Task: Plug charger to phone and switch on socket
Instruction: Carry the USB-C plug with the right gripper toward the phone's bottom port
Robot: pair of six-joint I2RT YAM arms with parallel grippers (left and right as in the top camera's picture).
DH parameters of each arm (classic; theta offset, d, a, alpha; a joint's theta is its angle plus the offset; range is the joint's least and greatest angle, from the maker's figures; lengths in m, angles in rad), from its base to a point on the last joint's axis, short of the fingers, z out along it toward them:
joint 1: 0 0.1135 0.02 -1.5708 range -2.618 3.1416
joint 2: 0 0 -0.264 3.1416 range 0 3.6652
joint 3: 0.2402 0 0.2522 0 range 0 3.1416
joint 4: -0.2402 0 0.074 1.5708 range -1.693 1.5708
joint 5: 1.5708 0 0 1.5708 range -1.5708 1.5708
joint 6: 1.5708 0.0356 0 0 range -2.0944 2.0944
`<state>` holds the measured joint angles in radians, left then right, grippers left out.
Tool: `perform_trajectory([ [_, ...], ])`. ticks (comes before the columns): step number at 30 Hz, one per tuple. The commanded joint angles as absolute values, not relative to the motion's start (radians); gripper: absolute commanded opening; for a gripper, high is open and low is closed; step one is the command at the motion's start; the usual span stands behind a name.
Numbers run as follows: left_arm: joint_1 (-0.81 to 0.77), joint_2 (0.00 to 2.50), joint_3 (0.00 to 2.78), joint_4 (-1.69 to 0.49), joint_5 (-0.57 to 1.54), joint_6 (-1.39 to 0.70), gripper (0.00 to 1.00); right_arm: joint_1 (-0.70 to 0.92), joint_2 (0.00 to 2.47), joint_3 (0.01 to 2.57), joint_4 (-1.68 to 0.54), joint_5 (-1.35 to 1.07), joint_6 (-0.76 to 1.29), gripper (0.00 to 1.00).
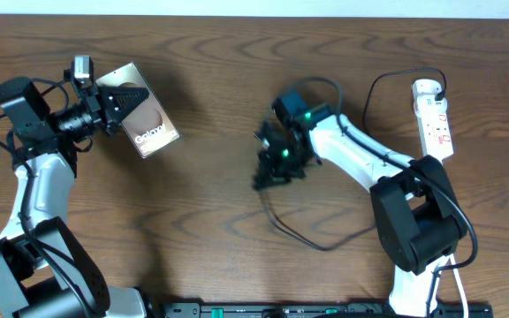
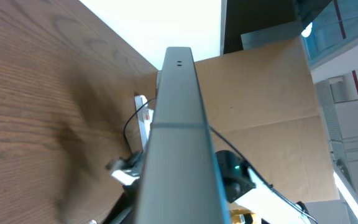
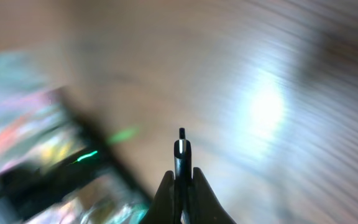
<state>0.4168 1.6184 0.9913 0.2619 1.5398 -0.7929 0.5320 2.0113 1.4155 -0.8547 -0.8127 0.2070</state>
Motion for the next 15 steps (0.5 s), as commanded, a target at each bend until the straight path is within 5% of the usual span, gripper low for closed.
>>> perform_trajectory([
  [1, 0.416, 1.614, 0.987, 0.268, 1.571, -0.813, 0.07, 0.532, 2.014, 1.448, -0.814, -1.330, -0.026, 0.01],
  [8, 0.416, 1.614, 0.987, 0.277, 1.571, -0.816, 0.07, 0.584, 2.014, 1.447, -0.641, -1.540, -0.042, 0.01],
  [15, 0.414, 1.614, 0.987, 0.279, 1.571, -0.817, 0.07, 0.638, 2.014, 1.447, -0.329, -1.531, 0.254, 0.01],
])
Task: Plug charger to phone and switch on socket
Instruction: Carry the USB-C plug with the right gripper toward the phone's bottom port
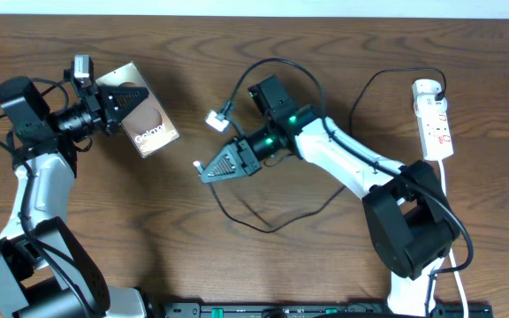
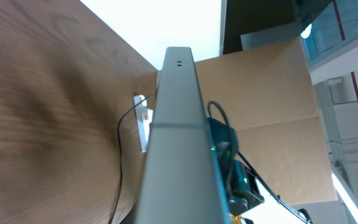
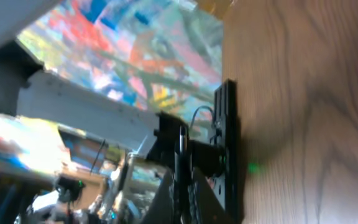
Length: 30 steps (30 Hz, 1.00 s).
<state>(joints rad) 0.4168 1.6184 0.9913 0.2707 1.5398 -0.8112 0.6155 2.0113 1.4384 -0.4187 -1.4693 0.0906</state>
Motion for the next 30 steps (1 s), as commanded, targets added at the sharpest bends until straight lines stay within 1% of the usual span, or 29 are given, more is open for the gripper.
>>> perform_trajectory([
  [1, 0.413, 1.614, 0.987, 0.279, 1.571, -0.817, 0.07, 0.643, 2.014, 1.447, -0.280, -1.523, 0.302, 0.01],
  [5, 0.401, 1.614, 0.987, 0.279, 1.571, -0.828, 0.07, 0.654, 2.014, 1.447, -0.146, -1.513, 0.423, 0.01],
  [7, 0.392, 1.614, 0.988, 0.279, 1.571, -0.828, 0.07, 0.654, 2.014, 1.447, -0.129, -1.490, 0.452, 0.01],
  [18, 0.342, 1.614, 0.988, 0.279, 1.571, -0.829, 0.07, 0.654, 2.015, 1.445, -0.131, -1.456, 0.456, 0.01],
  [30, 0.335, 1.610, 0.988, 0.279, 1.571, -0.848, 0.07, 0.654, 2.015, 1.445, -0.130, -1.389, 0.483, 0.01],
])
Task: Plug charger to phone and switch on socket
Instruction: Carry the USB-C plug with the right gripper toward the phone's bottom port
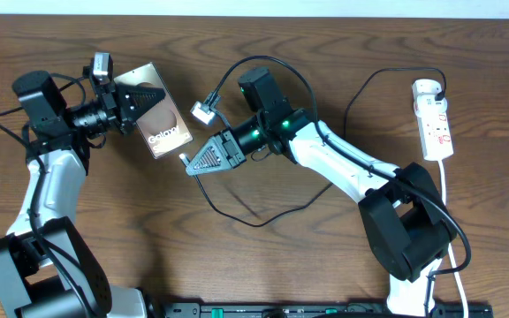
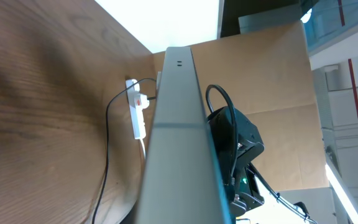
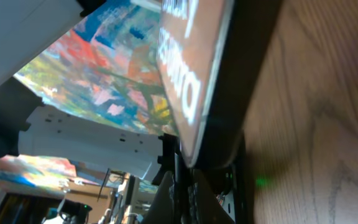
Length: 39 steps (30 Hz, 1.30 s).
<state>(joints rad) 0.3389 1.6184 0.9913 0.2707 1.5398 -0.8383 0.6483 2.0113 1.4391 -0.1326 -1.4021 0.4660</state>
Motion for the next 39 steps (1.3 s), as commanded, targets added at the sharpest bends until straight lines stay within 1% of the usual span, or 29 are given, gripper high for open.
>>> perform_trajectory([
  [1, 0.334, 1.610, 0.988, 0.279, 1.571, -0.848, 0.08, 0.654, 2.015, 1.445, -0.130, -1.389, 0.484, 0.01],
  [14, 0.329, 1.608, 0.988, 0.302, 1.571, -0.847, 0.07, 0.654, 2.015, 1.445, -0.063, -1.391, 0.532, 0.01],
  [23, 0.288, 1.608, 0.988, 0.317, 1.555, -0.848, 0.07, 0.654, 2.015, 1.445, -0.062, -1.390, 0.538, 0.01],
  [39, 0.290, 1.608, 0.988, 0.318, 1.563, -0.851, 0.07, 0.638, 2.015, 1.445, -0.063, -1.390, 0.538, 0.01],
])
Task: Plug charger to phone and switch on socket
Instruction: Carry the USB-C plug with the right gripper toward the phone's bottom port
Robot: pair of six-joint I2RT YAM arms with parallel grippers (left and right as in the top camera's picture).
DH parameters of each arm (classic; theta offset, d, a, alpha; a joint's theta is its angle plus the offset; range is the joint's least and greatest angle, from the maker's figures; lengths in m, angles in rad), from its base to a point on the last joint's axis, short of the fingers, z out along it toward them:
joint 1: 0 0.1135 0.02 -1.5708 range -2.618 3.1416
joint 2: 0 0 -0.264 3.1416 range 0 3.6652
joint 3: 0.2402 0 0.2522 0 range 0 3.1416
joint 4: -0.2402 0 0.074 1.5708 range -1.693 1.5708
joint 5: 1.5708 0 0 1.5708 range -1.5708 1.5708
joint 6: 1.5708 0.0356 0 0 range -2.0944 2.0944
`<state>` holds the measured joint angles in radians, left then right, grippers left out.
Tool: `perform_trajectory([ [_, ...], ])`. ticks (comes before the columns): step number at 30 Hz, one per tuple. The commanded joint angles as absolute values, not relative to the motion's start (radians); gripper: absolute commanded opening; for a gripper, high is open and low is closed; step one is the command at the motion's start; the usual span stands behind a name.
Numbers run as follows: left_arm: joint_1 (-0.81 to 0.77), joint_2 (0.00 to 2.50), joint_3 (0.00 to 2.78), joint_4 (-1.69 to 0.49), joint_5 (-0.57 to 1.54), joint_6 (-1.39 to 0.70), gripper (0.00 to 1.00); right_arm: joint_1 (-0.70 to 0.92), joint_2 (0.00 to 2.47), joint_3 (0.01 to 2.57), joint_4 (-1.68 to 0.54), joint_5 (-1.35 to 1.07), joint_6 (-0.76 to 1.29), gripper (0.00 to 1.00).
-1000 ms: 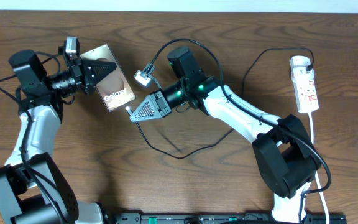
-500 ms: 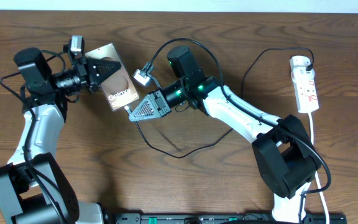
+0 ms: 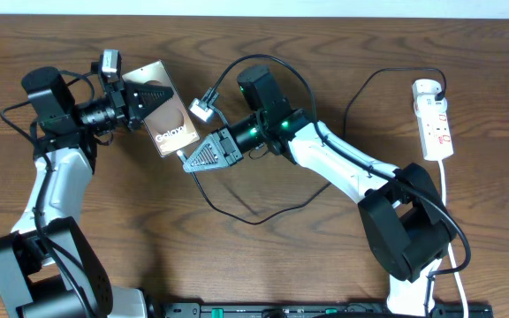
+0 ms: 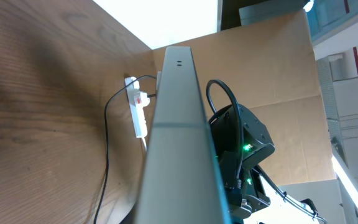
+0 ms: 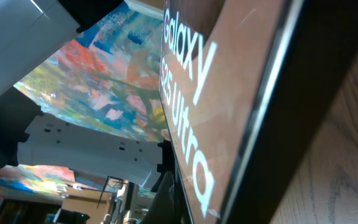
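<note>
A rose-gold phone (image 3: 168, 124) marked "Galaxy" is held tilted above the table, with my left gripper (image 3: 136, 102) shut on its upper end. The left wrist view shows only its grey edge (image 4: 179, 137). My right gripper (image 3: 187, 161) is shut on the charger plug and points left, its tip against the phone's lower edge. In the right wrist view the phone (image 5: 229, 93) fills the frame and hides the plug above the dark fingers (image 5: 168, 198). I cannot tell whether the plug is seated. The black cable (image 3: 237, 212) loops across the table.
A white power strip (image 3: 434, 119) with the charger plugged in lies at the far right; it also shows small in the left wrist view as the power strip (image 4: 138, 115). A white tag (image 3: 203, 109) hangs on the cable near the right wrist.
The phone in my left gripper has shifted a little right and up. The right gripper's tip, then just short of the phone, now meets its lower edge. The phone looms larger in the right wrist view.
At first my left gripper held the phone at the far left while my right gripper, shut on the plug, was at mid-table. Then the right gripper pointed left toward the phone. Both then stood closer together, and now plug and phone edge meet.
</note>
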<state>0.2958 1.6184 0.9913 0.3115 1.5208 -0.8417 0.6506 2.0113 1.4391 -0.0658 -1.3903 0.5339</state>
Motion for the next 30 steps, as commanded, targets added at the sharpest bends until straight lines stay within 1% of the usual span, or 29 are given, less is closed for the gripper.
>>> perform_trajectory([
  [1, 0.290, 1.608, 0.988, 0.317, 1.563, -0.851, 0.07, 0.635, 2.015, 1.445, -0.063, -1.390, 0.538, 0.01],
  [30, 0.292, 1.608, 0.988, 0.334, 1.525, -0.874, 0.07, 0.622, 2.015, 1.445, -0.063, -1.390, 0.538, 0.01],
])
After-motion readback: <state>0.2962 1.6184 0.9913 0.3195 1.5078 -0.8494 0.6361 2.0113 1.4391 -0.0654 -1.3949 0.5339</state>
